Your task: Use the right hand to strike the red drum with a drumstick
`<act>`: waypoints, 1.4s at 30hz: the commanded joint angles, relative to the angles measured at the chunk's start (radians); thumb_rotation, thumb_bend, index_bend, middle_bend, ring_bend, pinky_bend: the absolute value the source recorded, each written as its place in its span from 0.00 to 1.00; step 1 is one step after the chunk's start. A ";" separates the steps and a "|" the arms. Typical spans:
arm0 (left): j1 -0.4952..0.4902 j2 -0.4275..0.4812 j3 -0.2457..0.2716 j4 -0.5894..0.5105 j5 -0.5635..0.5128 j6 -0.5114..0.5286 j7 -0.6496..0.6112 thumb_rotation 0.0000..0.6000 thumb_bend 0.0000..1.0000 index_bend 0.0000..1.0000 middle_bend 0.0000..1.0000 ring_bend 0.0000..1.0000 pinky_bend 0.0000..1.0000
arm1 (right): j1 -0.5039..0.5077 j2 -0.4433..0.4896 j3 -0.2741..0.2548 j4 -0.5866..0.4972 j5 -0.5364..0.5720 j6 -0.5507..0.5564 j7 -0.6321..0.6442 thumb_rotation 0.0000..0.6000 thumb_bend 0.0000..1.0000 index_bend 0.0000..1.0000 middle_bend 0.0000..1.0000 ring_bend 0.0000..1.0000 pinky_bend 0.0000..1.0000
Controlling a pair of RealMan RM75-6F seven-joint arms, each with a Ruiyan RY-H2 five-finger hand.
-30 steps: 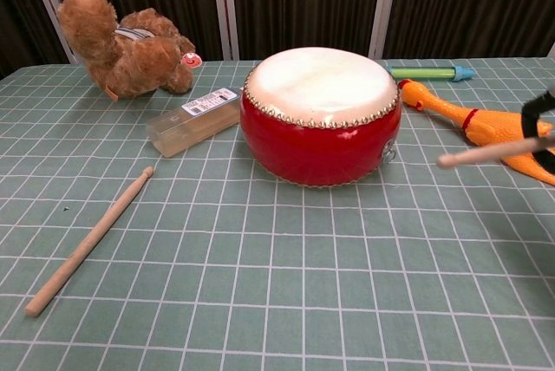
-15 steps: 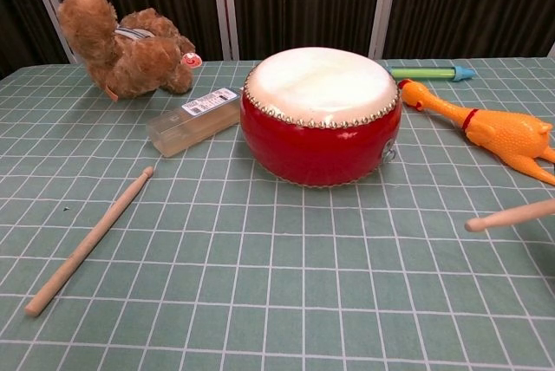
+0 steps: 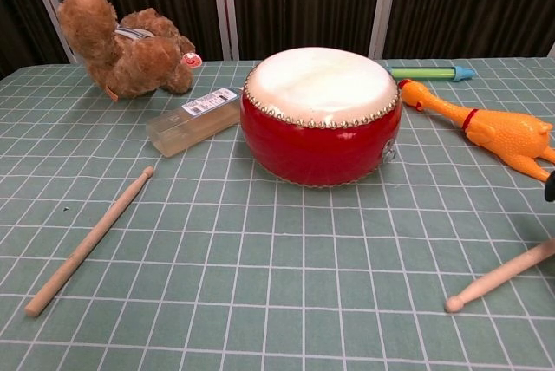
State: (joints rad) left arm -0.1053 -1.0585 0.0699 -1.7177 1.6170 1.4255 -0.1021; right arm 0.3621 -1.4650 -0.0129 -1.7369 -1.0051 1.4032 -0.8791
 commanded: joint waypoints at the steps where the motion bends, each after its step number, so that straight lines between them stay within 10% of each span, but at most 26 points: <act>1: 0.000 -0.001 0.000 0.000 0.000 0.000 0.002 1.00 0.01 0.00 0.00 0.00 0.00 | -0.002 0.007 0.004 -0.012 0.008 -0.004 -0.009 1.00 0.31 0.21 0.43 0.39 0.38; 23: 0.008 -0.010 -0.008 0.013 0.011 0.028 0.015 1.00 0.01 0.00 0.00 0.00 0.00 | -0.145 0.254 -0.006 -0.103 -0.306 0.172 0.414 1.00 0.24 0.00 0.01 0.01 0.07; 31: 0.017 -0.023 -0.009 0.038 0.041 0.062 0.065 1.00 0.00 0.00 0.00 0.00 0.00 | -0.229 0.342 -0.106 -0.011 -0.478 0.216 0.630 1.00 0.14 0.00 0.00 0.00 0.01; 42: 0.016 -0.049 -0.037 0.081 0.024 0.079 0.086 1.00 0.00 0.00 0.00 0.00 0.00 | -0.266 0.330 -0.112 0.099 -0.568 0.229 0.718 1.00 0.14 0.00 0.00 0.00 0.01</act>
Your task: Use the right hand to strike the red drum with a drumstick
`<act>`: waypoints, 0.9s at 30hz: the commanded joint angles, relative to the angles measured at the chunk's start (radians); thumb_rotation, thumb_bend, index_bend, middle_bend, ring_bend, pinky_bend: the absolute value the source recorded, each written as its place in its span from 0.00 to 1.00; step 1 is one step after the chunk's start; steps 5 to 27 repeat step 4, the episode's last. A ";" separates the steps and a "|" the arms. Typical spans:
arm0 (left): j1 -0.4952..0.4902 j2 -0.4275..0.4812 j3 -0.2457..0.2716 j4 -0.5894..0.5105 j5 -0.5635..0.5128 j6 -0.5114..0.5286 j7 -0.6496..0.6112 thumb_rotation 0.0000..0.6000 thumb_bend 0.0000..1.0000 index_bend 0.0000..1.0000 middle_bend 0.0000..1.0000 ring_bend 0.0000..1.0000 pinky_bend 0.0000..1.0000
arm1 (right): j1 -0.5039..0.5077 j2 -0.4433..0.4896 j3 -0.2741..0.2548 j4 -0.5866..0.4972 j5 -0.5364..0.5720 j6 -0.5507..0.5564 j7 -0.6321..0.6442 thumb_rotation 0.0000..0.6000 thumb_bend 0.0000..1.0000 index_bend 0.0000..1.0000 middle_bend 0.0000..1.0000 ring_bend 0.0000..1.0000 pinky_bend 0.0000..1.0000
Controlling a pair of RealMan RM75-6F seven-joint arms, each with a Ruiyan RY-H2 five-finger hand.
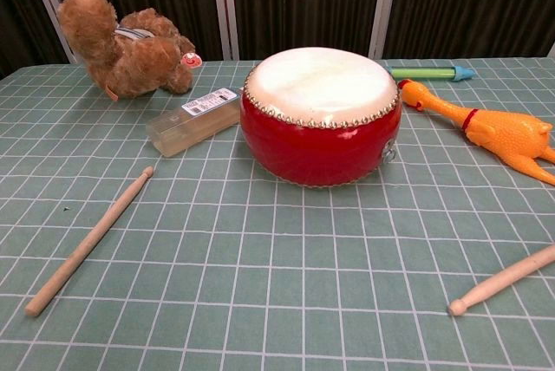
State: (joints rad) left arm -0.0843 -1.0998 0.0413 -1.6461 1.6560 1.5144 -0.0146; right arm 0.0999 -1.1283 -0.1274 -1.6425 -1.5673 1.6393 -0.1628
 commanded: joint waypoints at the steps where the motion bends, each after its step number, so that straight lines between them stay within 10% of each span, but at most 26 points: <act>1: -0.007 -0.009 -0.010 0.011 -0.021 -0.013 -0.003 1.00 0.00 0.00 0.00 0.00 0.00 | -0.006 -0.009 0.004 0.007 -0.009 -0.007 -0.001 1.00 0.14 0.00 0.00 0.00 0.01; 27: -0.008 -0.010 -0.013 0.013 -0.024 -0.013 -0.006 1.00 0.00 0.00 0.00 0.00 0.00 | -0.011 -0.014 0.008 0.012 -0.018 -0.008 -0.008 1.00 0.14 0.00 0.00 0.00 0.01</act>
